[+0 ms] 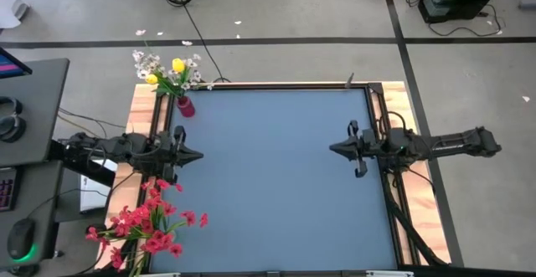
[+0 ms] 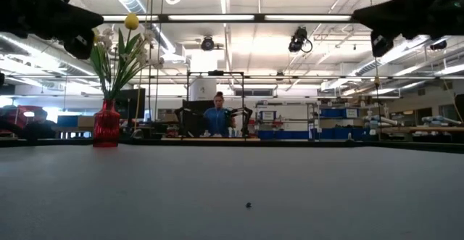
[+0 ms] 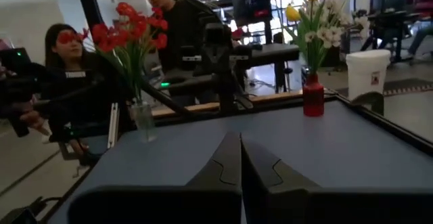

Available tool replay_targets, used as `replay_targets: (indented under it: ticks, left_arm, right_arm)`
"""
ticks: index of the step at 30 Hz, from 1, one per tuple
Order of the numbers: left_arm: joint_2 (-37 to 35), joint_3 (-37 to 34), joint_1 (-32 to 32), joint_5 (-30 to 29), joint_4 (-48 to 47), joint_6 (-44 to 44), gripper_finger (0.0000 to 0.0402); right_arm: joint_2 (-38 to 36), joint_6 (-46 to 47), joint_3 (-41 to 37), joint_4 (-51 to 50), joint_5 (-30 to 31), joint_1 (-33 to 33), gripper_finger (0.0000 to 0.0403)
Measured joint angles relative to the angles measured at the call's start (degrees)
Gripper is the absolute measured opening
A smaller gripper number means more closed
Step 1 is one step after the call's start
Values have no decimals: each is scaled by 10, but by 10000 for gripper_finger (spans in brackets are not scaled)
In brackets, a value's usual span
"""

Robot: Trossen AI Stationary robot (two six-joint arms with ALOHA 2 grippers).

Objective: Sort flowers into vase by color
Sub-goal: Return to Home Position

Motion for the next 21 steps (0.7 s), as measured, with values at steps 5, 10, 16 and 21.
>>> replay_targets:
  ticks: [5,10,16,21]
  left_arm:
    - [0,-14,0,-30,-1,10,0]
    - [-1,-17,3,-46,2,32,0]
    - [-2,-17,3,-45,5,48,0]
    - [-1,-20,3,-30,38,52,0]
  right_arm:
    - [-40,9,-29,4,8,5,0]
    - [-88,18,-58,2,-28,-14,0]
    - [-142,52,-84,-20,-83,-52,0]
    - [-160,42,-84,-27,-107,-71,0]
